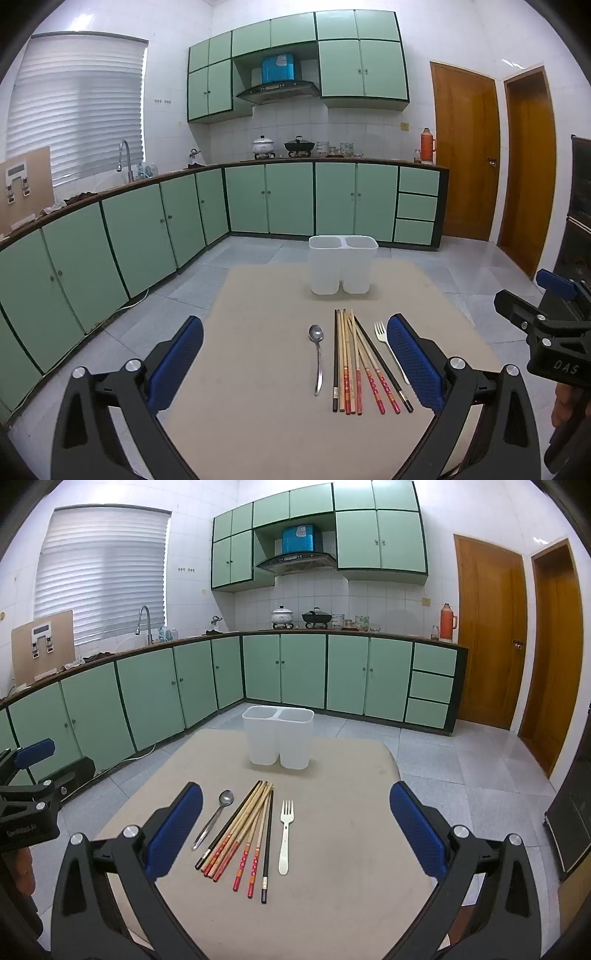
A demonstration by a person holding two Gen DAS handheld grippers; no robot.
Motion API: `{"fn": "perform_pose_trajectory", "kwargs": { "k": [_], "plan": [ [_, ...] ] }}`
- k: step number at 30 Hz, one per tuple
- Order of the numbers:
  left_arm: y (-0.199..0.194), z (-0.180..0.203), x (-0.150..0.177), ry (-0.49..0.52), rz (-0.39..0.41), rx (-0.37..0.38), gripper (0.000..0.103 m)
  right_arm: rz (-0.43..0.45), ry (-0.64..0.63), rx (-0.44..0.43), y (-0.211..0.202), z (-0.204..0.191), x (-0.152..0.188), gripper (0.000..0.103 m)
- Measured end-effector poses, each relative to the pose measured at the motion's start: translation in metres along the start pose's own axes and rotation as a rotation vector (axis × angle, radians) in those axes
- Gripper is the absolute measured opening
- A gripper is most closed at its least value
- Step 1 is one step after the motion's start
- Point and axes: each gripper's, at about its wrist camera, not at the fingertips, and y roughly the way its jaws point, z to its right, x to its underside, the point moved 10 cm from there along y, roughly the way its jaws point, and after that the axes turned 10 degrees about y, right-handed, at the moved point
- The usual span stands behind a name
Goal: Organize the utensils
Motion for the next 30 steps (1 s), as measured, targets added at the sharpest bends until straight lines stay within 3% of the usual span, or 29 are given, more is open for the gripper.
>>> {"fn": "perform_pose_trajectory", "kwargs": {
  "k": [30],
  "plan": [
    [-0.003, -0.001, 0.001, 0.01, 0.009, -0.016, 0.097, 0.002, -0.002, 0.001, 0.0, 0.0, 0.0, 0.098]
  ]
}}
